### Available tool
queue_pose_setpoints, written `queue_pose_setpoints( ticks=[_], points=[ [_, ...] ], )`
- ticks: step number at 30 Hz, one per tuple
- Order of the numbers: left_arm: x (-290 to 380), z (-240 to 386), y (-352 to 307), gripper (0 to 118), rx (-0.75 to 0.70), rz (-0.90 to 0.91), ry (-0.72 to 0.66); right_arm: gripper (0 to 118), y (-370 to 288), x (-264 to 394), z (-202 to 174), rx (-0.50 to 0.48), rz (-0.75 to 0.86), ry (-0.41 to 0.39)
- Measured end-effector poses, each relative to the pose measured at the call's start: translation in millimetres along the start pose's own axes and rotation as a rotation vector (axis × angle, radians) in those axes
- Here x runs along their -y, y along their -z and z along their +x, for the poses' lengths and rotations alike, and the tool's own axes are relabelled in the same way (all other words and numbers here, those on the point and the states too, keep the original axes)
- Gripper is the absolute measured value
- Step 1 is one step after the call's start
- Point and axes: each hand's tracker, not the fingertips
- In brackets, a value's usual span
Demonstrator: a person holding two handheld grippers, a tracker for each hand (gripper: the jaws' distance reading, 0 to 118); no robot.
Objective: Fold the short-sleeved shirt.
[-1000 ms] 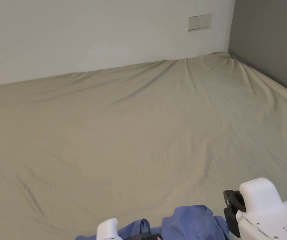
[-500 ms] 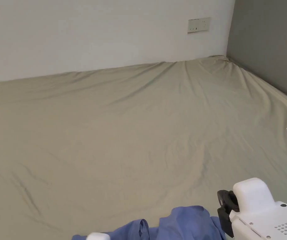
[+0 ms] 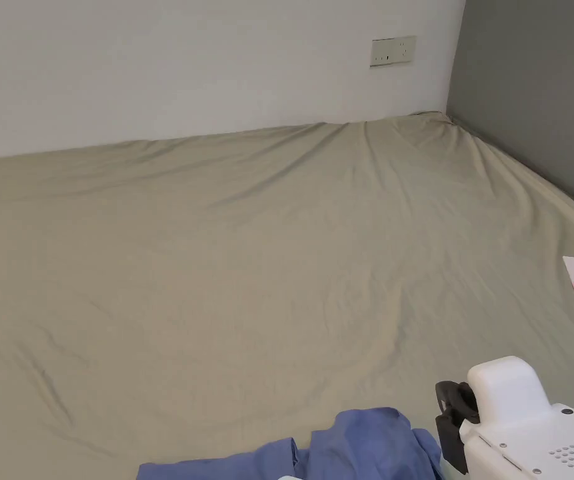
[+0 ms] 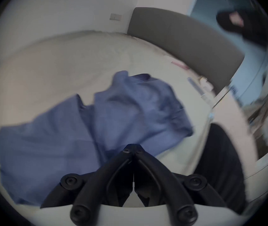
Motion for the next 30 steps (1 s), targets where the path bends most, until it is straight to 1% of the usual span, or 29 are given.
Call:
queue_pose_setpoints(
  ticks=[5, 8, 12, 13, 14, 15, 16, 17, 18, 20, 23, 25, 26, 27, 28, 29, 30],
  points=[
    [-14.7, -53.6, -57.1, 0, 0.078, 0.148, -0.246, 1, -1.6, -3.0, 0.9, -0.001, 0.006, -0.008],
    [-15.9, -109.2, -102.0, 0, 0.093, 0.200, -0.374, 1, 0.4, -5.4, 1.0, -0.002, 0.007, -0.011],
    [-9.9, -177.4, -140.8, 0, 0.069, 0.182, -0.431, 1, 2.9, -7.8, -1.2, -0.009, 0.011, -0.018],
    [-7.3, -191.6, -144.3, 2, 0.072, 0.156, -0.464, 1, 3.5, -7.9, -1.9, -0.011, 0.011, -0.019],
    [-2.8, -207.5, -147.6, 14, 0.097, 0.142, -0.500, 1, 4.0, -7.9, -2.8, -0.013, 0.010, -0.020],
    [2.5, -220.2, -148.1, 47, 0.106, 0.142, -0.538, 1, 4.3, -7.7, -3.5, -0.015, 0.010, -0.021],
    [8.2, -232.9, -145.8, 77, 0.122, 0.130, -0.587, 1, 4.5, -7.2, -4.3, -0.018, 0.011, -0.022],
    [13.7, -240.7, -140.4, 101, 0.159, 0.109, -0.631, 1, 4.6, -6.7, -4.9, -0.019, 0.012, -0.022],
    [18.9, -248.0, -135.5, 114, 0.181, 0.106, -0.663, 1, 5.0, -6.2, -5.1, -0.020, 0.011, -0.018],
    [27.3, -261.5, -124.7, 114, 0.231, 0.136, -0.727, 1, 6.1, -5.3, -5.5, -0.023, 0.003, -0.012],
    [39.4, -273.6, -103.7, 114, 0.319, 0.154, -0.833, 1, 7.2, -4.3, -6.1, -0.017, -0.010, -0.028],
    [41.7, -267.8, -94.2, 114, 0.461, 0.227, -0.864, 1, 7.4, -4.3, -6.1, -0.015, -0.013, -0.031],
    [39.3, -262.9, -84.4, 114, 0.481, 0.192, -0.902, 1, 7.5, -4.6, -6.3, -0.015, -0.013, -0.031],
    [37.2, -256.6, -76.3, 109, 0.488, 0.182, -0.901, 1, 7.6, -4.9, -6.6, -0.014, -0.014, -0.030],
    [33.6, -248.4, -69.0, 99, 0.486, 0.175, -0.879, 1, 7.9, -5.4, -7.2, -0.015, -0.014, -0.029],
    [29.7, -243.2, -64.7, 75, 0.446, 0.133, -0.833, 1, 8.4, -6.0, -8.0, -0.016, -0.013, -0.028],
    [25.3, -234.5, -59.9, 26, 0.365, 0.094, -0.767, 1, 9.0, -6.8, -9.2, -0.018, -0.013, -0.028]
  ],
)
